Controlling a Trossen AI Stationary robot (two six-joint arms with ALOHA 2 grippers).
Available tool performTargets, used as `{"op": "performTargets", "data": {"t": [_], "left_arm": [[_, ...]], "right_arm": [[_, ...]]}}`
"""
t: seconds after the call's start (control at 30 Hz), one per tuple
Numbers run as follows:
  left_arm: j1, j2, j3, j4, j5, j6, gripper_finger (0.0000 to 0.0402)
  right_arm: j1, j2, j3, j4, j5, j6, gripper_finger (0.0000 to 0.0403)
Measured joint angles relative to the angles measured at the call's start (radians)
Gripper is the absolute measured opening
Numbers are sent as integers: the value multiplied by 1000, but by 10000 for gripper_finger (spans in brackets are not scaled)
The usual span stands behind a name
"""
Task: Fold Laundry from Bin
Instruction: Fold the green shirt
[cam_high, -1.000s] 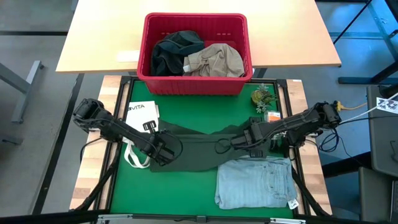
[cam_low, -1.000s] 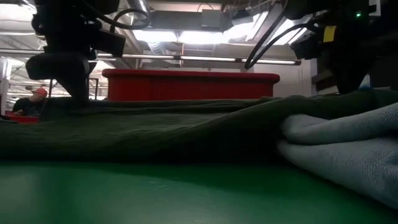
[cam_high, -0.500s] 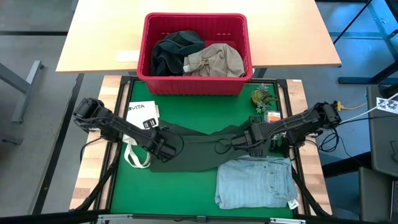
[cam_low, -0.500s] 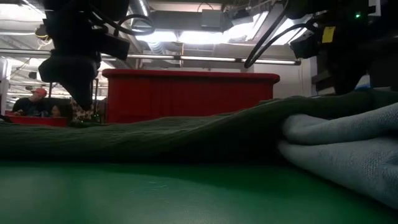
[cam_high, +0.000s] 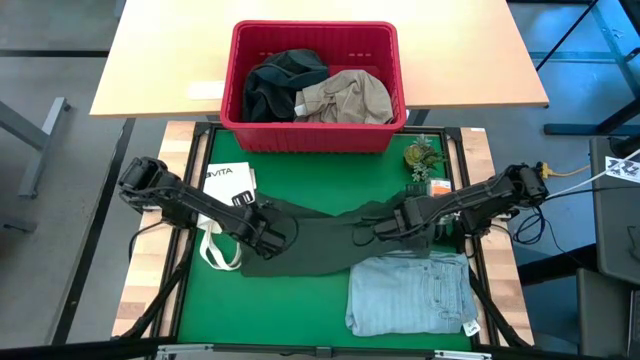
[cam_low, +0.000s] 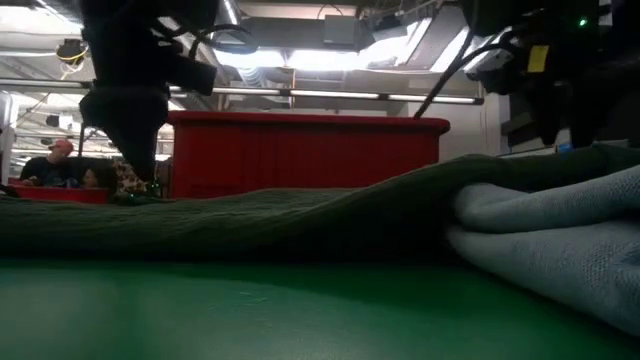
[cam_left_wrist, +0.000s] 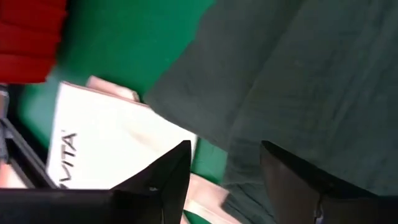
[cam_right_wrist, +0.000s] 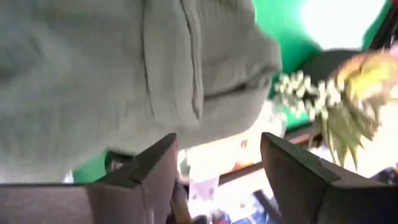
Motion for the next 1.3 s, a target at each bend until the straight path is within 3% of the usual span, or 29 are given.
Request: {"op": "performTargets", "data": {"t": [0.2,0.4,0.73,0.9,1.17,1.3], "left_arm": [[6,0,45,29,81,6,163],[5,0,46,80,186,8,150],[-30,0,46,167,214,9,147],[-43,0,46,215,212,9,146],[-104,0,46,330,213,8,141],[-152,4,46,345,202,-31,141]], "right_arm": [[42,-66,19,-39,-105,41,241],[170,-125,16,-19,-233,129,241],[378,-129,-111,245,-185,207,241],[395,-129,-166,270,-119,331,241],[393,-129,-242,279,-176,377,239],[393,-129,-244,290,-180,378,205]]}}
